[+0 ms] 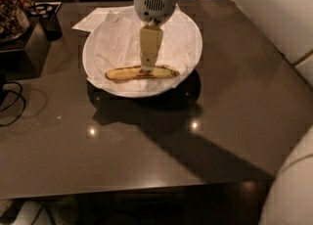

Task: Pick banana from white bowl

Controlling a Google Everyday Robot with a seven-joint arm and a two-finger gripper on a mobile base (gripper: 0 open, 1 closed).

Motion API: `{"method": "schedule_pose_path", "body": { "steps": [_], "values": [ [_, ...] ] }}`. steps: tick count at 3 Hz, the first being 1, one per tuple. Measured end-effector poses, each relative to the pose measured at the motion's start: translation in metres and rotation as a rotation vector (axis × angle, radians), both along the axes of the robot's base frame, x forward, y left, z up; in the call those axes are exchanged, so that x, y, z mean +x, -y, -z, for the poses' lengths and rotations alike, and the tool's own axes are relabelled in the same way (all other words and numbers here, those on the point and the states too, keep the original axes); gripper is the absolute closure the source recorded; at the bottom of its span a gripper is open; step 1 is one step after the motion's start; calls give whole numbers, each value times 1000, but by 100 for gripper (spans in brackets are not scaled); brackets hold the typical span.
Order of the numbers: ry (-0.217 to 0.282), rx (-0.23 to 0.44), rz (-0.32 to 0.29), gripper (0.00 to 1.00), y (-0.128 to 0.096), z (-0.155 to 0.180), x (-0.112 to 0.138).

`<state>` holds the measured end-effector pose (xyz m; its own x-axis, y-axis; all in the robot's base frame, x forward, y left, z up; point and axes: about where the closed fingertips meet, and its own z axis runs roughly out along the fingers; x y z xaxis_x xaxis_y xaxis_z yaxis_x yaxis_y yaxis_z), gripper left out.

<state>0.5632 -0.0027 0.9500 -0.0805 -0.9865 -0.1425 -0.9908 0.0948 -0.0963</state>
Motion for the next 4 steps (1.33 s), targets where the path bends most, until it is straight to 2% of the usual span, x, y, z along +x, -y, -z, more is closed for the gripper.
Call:
{"method": "schedule_pose_path", "body": {
  "steps": [2, 4],
  "values": [
    [-41, -37, 28, 34, 5, 27, 17],
    [-76, -72, 18, 39, -1, 48, 20]
  ]
}}
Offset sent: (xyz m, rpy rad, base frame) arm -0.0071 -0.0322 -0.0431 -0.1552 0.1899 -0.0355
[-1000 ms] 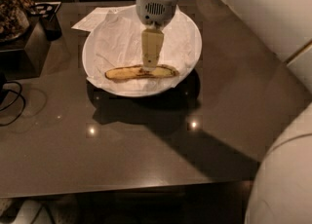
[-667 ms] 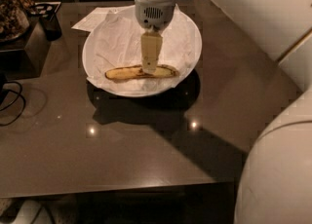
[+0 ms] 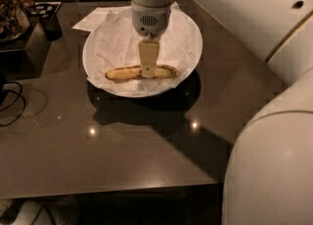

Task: Pick banana from white bowl

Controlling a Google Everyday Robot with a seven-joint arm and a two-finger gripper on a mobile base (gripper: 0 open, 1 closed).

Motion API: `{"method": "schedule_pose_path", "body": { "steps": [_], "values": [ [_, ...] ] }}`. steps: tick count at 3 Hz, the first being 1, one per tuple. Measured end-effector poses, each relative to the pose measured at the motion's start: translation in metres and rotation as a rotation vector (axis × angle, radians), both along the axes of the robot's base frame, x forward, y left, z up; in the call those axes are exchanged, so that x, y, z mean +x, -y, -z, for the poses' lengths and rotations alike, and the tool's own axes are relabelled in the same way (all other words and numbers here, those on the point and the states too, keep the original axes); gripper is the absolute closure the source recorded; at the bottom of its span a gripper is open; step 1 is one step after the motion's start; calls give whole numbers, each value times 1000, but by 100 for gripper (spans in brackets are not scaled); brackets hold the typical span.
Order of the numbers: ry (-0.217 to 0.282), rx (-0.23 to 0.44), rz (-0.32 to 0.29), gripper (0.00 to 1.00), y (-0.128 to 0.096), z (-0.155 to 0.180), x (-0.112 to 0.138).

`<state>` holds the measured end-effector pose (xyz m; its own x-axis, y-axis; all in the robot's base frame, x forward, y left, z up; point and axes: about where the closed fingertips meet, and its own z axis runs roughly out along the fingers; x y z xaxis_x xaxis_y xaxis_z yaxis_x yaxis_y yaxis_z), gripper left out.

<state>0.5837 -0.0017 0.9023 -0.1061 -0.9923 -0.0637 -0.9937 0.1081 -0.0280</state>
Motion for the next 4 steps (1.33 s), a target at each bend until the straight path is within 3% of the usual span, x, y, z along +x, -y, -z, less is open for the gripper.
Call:
{"method": "schedule_pose_path", "body": {
  "steps": [4],
  "values": [
    [-31, -36, 10, 39, 4, 25, 12]
  ]
}}
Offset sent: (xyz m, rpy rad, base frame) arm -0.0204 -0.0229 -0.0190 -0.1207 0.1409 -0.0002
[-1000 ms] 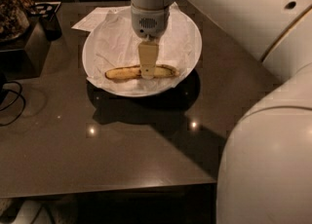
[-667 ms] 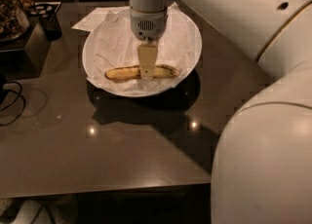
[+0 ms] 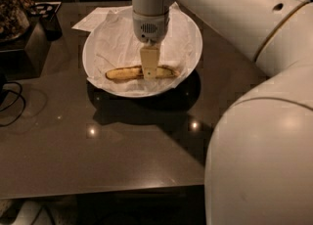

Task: Pick banana from white bowl

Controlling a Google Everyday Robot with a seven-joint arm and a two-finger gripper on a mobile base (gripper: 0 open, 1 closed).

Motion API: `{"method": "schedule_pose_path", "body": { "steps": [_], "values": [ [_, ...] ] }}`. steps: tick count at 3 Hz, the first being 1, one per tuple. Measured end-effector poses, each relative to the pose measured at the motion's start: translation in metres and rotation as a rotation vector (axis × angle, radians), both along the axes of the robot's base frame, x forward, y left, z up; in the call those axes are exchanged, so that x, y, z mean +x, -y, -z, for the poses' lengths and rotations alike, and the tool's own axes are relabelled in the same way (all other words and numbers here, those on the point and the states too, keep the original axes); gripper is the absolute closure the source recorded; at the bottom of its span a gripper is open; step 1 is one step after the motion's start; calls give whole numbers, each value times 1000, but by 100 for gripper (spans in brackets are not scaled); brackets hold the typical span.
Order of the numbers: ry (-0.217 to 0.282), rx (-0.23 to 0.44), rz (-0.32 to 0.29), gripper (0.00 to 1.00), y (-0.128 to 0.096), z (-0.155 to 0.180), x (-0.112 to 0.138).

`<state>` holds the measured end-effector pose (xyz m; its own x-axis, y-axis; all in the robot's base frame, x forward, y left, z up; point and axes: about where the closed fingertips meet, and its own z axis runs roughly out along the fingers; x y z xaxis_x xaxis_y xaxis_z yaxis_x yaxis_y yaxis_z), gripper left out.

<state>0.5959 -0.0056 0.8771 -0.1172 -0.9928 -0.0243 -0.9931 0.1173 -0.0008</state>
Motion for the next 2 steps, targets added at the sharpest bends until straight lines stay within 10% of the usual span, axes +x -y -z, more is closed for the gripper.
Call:
{"method": "schedule_pose_path", "body": {
  "steps": [2],
  "values": [
    [-18, -7, 16, 38, 8, 10, 6]
  ]
}}
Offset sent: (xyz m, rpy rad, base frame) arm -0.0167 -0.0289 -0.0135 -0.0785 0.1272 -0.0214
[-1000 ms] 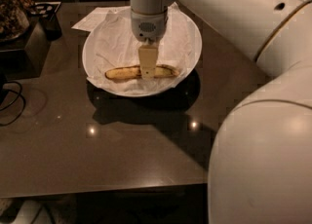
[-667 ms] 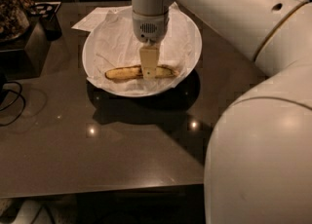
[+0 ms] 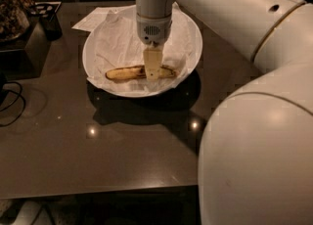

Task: Pick banana from white bowl

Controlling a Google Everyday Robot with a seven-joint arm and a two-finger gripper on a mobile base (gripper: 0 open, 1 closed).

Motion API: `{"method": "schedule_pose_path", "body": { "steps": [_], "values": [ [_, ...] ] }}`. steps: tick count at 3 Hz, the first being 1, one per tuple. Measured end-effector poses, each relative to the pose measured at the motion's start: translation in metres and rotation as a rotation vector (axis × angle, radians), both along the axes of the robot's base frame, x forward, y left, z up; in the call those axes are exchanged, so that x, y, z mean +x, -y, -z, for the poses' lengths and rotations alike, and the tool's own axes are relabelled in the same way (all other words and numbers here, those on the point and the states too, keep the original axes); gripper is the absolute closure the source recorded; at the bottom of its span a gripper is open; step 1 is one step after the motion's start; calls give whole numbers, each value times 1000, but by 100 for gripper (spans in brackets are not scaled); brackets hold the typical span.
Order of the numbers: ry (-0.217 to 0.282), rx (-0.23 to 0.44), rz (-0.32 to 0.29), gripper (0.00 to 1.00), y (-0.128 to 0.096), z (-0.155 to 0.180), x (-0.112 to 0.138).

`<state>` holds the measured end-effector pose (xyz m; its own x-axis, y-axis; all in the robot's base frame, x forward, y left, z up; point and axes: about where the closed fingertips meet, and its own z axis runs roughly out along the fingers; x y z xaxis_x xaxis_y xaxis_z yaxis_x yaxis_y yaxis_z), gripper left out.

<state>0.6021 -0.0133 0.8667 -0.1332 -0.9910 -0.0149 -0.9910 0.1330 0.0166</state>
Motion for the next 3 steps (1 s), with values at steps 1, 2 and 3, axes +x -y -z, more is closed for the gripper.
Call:
{"method": "schedule_pose_path", "body": {
  "steps": [1, 2, 3],
  "values": [
    [-15, -2, 3, 39, 1, 7, 1],
    [-32, -2, 2, 38, 1, 13, 1],
    [-54, -6, -1, 42, 1, 22, -1]
  ]
}}
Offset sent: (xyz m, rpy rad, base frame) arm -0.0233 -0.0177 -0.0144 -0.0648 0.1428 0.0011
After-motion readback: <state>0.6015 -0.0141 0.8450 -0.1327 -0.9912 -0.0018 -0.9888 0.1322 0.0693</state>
